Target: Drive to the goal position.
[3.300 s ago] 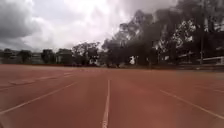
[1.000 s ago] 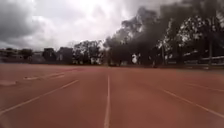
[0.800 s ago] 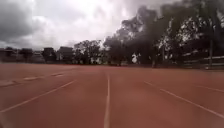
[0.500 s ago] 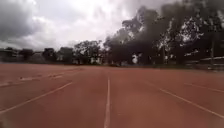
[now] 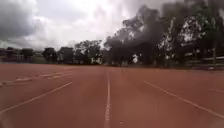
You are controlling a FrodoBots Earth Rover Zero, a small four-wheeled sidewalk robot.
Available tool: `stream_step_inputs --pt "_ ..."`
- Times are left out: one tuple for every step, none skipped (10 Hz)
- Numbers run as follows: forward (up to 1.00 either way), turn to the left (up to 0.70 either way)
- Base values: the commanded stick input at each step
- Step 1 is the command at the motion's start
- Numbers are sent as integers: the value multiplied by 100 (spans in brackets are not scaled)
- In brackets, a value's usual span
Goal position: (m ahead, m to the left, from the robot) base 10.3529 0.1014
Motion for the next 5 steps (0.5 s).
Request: stream_step_inputs --pt "45 0" --pt "45 0" --pt "45 0" --pt "45 0" --pt "45 0"
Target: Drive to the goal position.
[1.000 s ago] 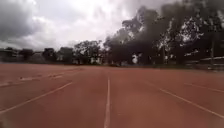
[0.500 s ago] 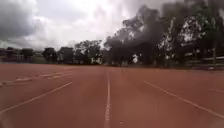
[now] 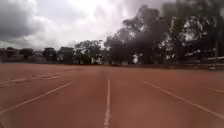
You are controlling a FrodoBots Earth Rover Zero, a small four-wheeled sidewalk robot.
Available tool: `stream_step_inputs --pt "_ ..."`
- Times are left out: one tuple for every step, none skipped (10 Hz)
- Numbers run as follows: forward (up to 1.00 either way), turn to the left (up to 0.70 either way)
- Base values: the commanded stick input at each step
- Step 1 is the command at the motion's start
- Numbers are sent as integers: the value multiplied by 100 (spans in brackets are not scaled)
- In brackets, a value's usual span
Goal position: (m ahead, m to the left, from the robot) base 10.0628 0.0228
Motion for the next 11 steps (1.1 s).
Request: stream_step_inputs --pt "45 0" --pt "45 0" --pt "45 0" --pt "45 0" --pt "45 0" --pt "45 0" --pt "45 0" --pt "45 0" --pt "45 0" --pt "45 0" --pt "45 0"
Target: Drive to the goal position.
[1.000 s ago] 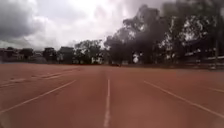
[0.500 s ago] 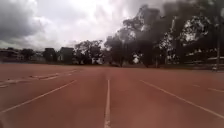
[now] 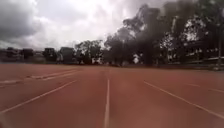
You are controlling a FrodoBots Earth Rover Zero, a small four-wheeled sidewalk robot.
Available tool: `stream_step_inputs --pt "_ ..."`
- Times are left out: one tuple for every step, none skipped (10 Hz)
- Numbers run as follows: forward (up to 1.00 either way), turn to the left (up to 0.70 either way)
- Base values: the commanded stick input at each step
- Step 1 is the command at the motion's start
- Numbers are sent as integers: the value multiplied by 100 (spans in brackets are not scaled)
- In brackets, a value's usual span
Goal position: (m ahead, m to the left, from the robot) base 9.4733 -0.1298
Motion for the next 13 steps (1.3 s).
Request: stream_step_inputs --pt "45 0" --pt "45 0" --pt "45 0" --pt "45 0" --pt "45 0" --pt "45 0" --pt "45 0" --pt "45 0" --pt "45 0" --pt "45 0" --pt "45 0" --pt "45 0" --pt "45 0"
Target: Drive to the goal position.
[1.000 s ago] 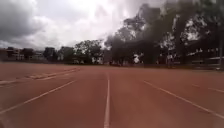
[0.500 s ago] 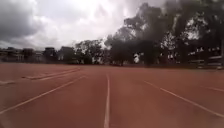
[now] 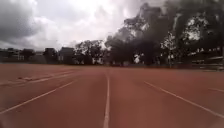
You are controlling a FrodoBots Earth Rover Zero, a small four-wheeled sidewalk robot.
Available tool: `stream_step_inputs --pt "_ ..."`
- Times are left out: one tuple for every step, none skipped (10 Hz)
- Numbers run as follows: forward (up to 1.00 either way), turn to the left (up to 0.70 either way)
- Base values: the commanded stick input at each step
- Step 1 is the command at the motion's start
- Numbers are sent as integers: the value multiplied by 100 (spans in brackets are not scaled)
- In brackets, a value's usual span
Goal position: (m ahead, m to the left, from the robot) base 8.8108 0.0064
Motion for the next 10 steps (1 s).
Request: stream_step_inputs --pt "45 0" --pt "45 0" --pt "45 0" --pt "45 0" --pt "45 0" --pt "45 0" --pt "45 0" --pt "45 0" --pt "45 0" --pt "45 0"
